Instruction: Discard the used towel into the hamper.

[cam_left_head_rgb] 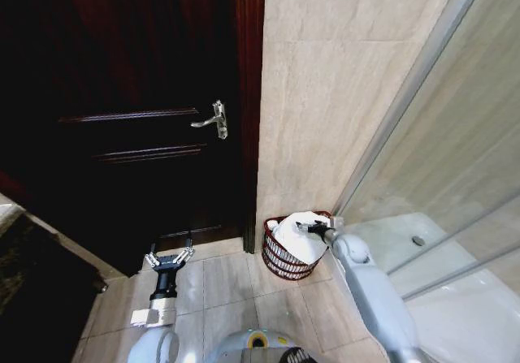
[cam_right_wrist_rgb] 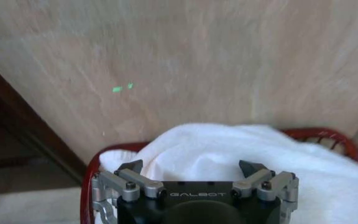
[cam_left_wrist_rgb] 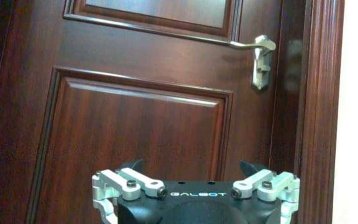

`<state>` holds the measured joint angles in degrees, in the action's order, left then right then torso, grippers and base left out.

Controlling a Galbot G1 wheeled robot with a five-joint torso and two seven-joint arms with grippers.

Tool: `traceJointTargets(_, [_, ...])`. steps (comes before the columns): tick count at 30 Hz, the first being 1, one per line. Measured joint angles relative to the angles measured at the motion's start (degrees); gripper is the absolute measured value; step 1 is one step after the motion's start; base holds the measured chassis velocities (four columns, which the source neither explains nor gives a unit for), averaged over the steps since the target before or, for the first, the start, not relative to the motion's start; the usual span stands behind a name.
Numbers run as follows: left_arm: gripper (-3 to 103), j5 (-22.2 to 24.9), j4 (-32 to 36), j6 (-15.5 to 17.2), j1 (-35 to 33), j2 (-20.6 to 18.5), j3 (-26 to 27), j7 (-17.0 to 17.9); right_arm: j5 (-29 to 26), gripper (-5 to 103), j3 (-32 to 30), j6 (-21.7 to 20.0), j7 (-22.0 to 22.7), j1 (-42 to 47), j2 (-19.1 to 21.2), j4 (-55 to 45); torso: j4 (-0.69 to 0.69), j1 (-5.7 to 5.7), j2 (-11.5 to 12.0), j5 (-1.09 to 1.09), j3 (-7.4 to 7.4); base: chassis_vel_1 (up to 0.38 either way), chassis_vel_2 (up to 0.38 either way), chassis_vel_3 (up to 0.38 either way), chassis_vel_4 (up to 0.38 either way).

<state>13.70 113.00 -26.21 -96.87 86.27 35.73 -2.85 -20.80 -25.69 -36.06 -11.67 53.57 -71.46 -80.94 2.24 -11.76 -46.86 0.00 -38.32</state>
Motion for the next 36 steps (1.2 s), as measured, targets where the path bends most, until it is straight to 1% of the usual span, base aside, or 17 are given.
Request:
traceJointTargets(1, [100, -0.1, -0.2, -0.1, 0.0, 0.2, -0.1, 0.0, 0.4, 100, 0.8, -1.7, -0.7, -1.7, -0.4, 2.1, -0.01, 0.0, 0.0, -0.01, 0.0, 0.0, 0.0, 0.0, 0.0])
traceJointTargets(6, [100, -0.3, -0.5, -0.4, 0.0, 0.2, -0.1, 0.0, 1.8, 100, 1.6, -3.6, -1.5, -4.9, -1.8, 6.7, -0.01, 0.0, 0.0, -0.01, 0.0, 0.0, 0.0, 0.0, 0.0])
traceJointTargets(8, [100, -0.3, -0.6, -0.8, -0.1, 0.2, -0.1, 0.0, 4.1, 100, 1.4, -4.5, -2.2, -6.9, -3.4, 10.4, 0.0, 0.0, 0.0, -0.01, 0.0, 0.0, 0.0, 0.0, 0.0])
traceJointTargets(10, [100, -0.3, -0.6, -1.0, -0.2, 0.1, -0.1, 0.0, 5.2, 100, 1.2, -5.3, -2.3, -7.9, -4.3, 12.5, 0.01, 0.01, 0.0, 0.0, 0.0, 0.0, 0.0, 0.0, 0.0])
traceJointTargets(13, [100, -0.3, -0.6, -1.1, -0.3, -0.2, 0.1, 0.0, 6.4, 100, 0.9, -6.0, -2.2, -8.2, -4.8, 14.6, 0.01, 0.01, 0.0, 0.0, 0.0, 0.0, 0.0, 0.0, 0.0])
traceJointTargets(19, [100, -0.2, -0.7, -1.2, -0.2, -0.2, 0.1, 0.0, 8.5, 100, 0.8, -6.0, -2.8, -6.7, -4.4, 16.9, -0.01, 0.01, 0.0, 0.0, 0.01, 0.0, 0.0, 0.0, 0.0])
traceJointTargets(22, [100, -0.2, -0.8, -1.3, -0.2, -0.1, -0.1, 0.0, 9.8, 100, 0.0, -6.0, -2.9, -6.3, -4.9, 19.0, 0.0, 0.01, 0.0, 0.01, 0.01, 0.0, 0.0, 0.0, 0.0])
traceJointTargets(24, [100, -0.2, -0.8, -1.4, -0.2, -0.1, -0.1, 0.0, 9.7, 100, -0.2, -6.0, -2.9, -6.2, -4.9, 18.9, 0.0, 0.01, 0.0, 0.0, 0.01, 0.0, 0.0, 0.0, 0.0])
traceJointTargets(26, [100, -0.2, -0.8, -1.4, -0.1, -0.1, -0.2, 0.0, 7.6, 100, -0.2, -5.9, -1.8, -5.9, -4.8, 16.7, -0.01, 0.01, 0.0, 0.02, 0.0, 0.0, 0.0, 0.0, 0.0])
traceJointTargets(27, [100, -0.2, -0.8, -1.4, -0.1, -0.1, -0.2, 0.0, 7.6, 100, -0.2, -5.9, -1.8, -5.9, -4.8, 16.7, -0.01, 0.01, 0.0, 0.02, 0.0, 0.0, 0.0, 0.0, 0.0])
traceJointTargets(29, [100, -0.2, -0.7, -1.4, -0.1, 0.0, -0.3, 0.0, 5.2, 100, -0.1, -5.2, 0.1, -5.5, -4.0, 12.1, -0.01, 0.01, 0.0, -0.01, 0.0, 0.0, 0.0, 0.0, 0.0])
traceJointTargets(31, [100, -0.3, -0.7, -1.5, -0.1, 0.1, -0.3, 0.0, 4.7, 100, -0.1, -4.8, 0.7, -5.5, -3.6, 10.5, 0.0, 0.01, 0.0, -0.03, 0.0, 0.0, 0.0, 0.0, 0.0])
traceJointTargets(33, [100, -0.3, -0.7, -1.6, 0.0, 0.1, -0.5, 0.0, 3.8, 100, -0.3, -4.0, 2.9, -4.9, -2.4, 5.9, 0.0, 0.01, 0.0, 0.0, 0.0, 0.0, 0.0, 0.0, 0.0])
traceJointTargets(34, [100, -0.3, -0.7, -1.6, 0.0, 0.1, -0.5, 0.0, 3.8, 100, -0.3, -4.0, 2.9, -4.9, -2.4, 5.9, 0.0, 0.01, 0.0, 0.0, 0.0, 0.0, 0.0, 0.0, 0.0])
traceJointTargets(36, [100, -0.2, -0.7, -1.6, 0.1, 0.0, -0.5, 0.0, 2.8, 100, -0.8, -4.1, 4.8, -3.5, -1.0, 1.8, 0.0, 0.01, 0.0, -0.02, 0.0, 0.0, 0.0, 0.0, 0.0])
